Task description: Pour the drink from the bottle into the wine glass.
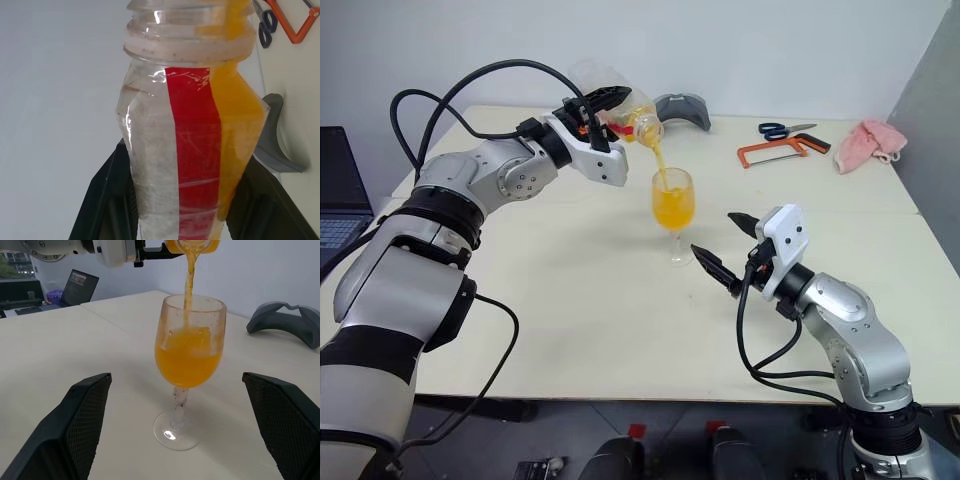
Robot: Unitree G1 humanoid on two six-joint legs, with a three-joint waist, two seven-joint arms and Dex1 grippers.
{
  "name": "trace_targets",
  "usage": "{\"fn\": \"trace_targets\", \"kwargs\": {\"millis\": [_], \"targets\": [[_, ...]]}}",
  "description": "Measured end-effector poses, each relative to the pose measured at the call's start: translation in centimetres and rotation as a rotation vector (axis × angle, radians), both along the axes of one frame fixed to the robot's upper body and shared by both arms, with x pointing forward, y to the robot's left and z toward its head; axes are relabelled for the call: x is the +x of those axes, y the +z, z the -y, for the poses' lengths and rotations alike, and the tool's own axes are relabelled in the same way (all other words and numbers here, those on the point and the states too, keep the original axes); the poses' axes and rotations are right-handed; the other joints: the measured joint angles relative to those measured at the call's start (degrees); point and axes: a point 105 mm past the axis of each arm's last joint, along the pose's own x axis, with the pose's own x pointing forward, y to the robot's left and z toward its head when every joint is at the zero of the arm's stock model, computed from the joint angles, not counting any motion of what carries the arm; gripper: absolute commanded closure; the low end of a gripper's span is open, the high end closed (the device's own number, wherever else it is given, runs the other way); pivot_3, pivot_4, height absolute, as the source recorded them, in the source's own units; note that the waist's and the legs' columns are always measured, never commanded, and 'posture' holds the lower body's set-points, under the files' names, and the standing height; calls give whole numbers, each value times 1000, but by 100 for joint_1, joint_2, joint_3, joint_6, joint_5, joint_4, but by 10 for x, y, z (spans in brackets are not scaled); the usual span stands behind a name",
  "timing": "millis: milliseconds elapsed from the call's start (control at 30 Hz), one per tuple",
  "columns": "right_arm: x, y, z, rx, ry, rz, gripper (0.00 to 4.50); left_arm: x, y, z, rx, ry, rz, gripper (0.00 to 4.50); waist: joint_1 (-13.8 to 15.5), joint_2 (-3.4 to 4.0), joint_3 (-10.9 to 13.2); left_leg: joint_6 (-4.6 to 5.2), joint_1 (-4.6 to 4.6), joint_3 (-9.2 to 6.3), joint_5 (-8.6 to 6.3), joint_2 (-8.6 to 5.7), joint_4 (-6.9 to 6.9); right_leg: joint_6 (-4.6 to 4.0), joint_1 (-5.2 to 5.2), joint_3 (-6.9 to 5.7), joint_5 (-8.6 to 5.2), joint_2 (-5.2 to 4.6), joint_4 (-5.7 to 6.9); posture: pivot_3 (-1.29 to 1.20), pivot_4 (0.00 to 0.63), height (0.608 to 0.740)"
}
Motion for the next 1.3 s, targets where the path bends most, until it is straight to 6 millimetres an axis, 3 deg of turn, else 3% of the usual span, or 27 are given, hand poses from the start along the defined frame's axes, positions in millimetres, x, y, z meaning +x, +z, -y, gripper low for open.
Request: {"fn": "trace_targets", "kwargs": {"millis": [500,833,1000,1133,1300], "targets": [[-1,0,-1,1,10,-3,0,1,-1,0,-9,5,-18,2760,0,0,0,0,0,0,0,0,1,0,0,0,0,0,1,0,150,740],[-2,1,-1,2,6,4,0,6,-1,4,-211,-13,-205,2760,-6,0,0,0,2,1,0,0,3,0,0,1,0,0,4,0,150,740],[-2,1,-2,-4,2,12,0,7,-9,4,-349,-43,-334,2760,-7,0,0,-1,1,0,0,1,5,0,0,0,0,0,6,0,150,740],[-2,2,-5,-18,2,37,0,10,-5,-3,-584,-83,-453,2760,-20,0,0,-1,2,0,1,3,6,0,0,0,0,1,6,0,150,740],[-9,2,-17,-31,52,43,0,11,-7,-46,-887,-82,-561,2766,-140,1,-2,-2,7,-8,1,9,4,-1,0,-1,0,2,12,0,150,740]]}}
